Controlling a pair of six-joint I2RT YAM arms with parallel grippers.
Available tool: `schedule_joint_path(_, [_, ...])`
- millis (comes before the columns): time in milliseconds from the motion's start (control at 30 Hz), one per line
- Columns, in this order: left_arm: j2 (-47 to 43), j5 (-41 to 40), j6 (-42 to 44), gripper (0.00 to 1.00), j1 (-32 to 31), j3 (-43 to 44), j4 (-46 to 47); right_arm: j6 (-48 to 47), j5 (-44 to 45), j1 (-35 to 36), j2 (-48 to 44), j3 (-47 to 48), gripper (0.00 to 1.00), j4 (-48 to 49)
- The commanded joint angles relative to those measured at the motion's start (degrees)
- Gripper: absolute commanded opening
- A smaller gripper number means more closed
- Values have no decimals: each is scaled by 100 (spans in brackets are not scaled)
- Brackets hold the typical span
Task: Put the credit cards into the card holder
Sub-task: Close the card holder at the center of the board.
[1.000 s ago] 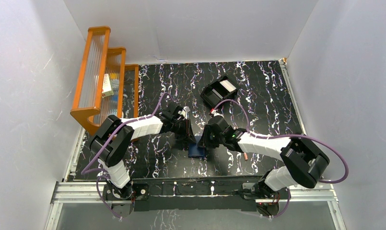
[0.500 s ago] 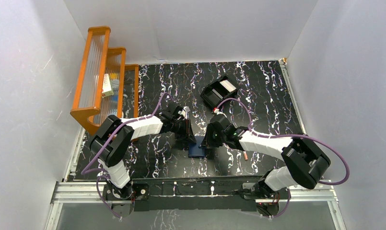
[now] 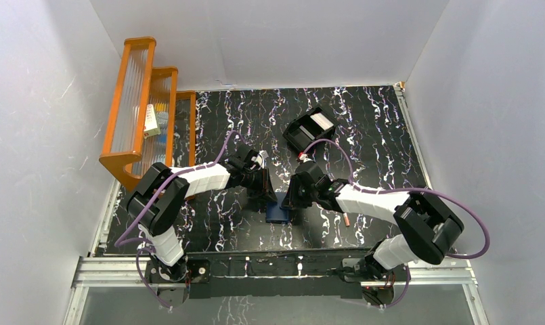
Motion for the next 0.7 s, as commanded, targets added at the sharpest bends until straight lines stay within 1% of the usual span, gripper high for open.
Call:
schedule_joint_path(0, [145, -142, 60, 17, -45, -85, -139, -29, -119, -13, 130, 88, 21, 229])
schedule_joint_path(300, [151, -136, 64, 17, -45, -78, -137, -28, -220, -16, 210, 120, 18, 293])
schedule_joint_path(667, [165, -103, 73, 17, -46, -44, -146, -150, -109, -5, 338, 247, 16, -86])
